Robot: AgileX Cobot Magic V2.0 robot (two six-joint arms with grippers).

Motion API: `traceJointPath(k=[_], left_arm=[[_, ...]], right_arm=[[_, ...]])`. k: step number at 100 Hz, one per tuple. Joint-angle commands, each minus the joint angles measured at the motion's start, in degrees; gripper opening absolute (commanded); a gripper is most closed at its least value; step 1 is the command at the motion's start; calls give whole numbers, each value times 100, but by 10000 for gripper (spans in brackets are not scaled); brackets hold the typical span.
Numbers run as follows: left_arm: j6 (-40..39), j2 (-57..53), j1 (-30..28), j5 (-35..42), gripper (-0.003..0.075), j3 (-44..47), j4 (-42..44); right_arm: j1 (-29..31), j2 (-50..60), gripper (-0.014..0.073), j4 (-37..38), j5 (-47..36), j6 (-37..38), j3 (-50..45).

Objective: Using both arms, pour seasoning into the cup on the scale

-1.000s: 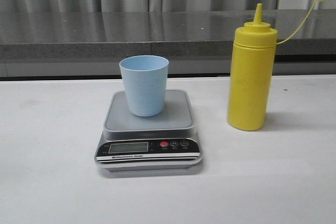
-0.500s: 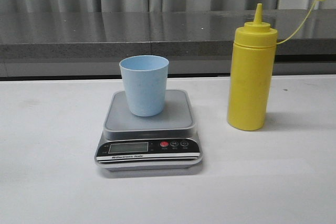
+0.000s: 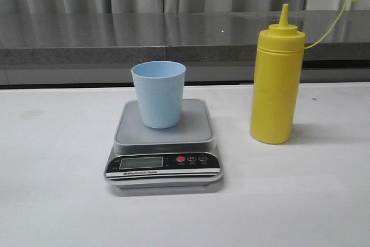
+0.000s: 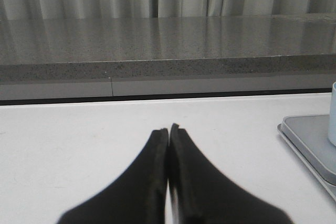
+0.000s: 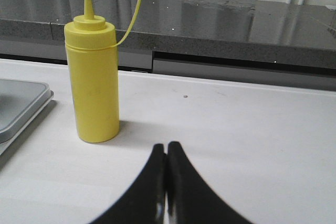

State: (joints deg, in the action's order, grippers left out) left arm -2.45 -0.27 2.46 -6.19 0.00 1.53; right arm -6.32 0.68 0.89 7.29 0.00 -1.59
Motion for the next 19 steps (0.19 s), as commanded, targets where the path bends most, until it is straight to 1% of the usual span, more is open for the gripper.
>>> traceJointPath(k=[1,19], left_arm=[[-48,-156,52,426,-20,241,-14],[-48,-156,52,426,-20,241,-14]], right_arm=[[22,105,-67,65,-508,0,123],[22,105,-67,65,-508,0,123]])
